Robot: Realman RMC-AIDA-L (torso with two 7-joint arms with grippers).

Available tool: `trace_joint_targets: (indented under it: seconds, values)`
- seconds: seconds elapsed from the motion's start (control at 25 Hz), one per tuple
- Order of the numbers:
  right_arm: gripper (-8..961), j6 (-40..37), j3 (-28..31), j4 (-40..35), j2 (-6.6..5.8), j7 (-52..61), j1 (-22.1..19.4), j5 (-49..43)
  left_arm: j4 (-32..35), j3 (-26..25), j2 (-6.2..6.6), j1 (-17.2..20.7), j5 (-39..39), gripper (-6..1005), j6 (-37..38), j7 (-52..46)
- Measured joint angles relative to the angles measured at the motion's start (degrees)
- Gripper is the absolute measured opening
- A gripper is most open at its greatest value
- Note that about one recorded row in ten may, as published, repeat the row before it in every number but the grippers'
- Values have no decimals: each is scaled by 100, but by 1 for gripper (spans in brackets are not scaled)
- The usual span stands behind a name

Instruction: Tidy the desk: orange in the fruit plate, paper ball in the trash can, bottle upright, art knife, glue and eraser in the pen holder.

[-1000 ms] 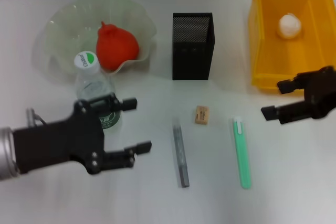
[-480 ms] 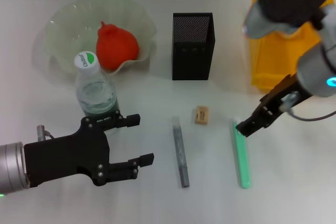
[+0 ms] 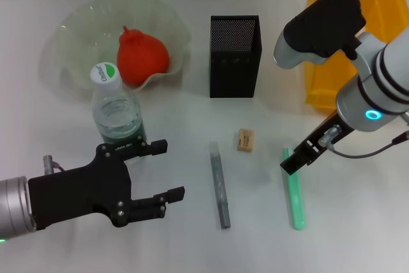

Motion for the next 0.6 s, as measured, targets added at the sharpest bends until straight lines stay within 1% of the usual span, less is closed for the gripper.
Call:
trace_joint_targets:
  seconds: [0.2,0.52,0.6]
  values:
    - [724,223,-64,284,9,59,74,41,-14,1,4,-8,15,785,15,42]
    - [688,363,-86,664,5,72,237,269,-19,5,9,-12,27,785,21,45]
    - [607,384,-94,760,8,74,268,269,-25,6,9,-11,29,785,24,47]
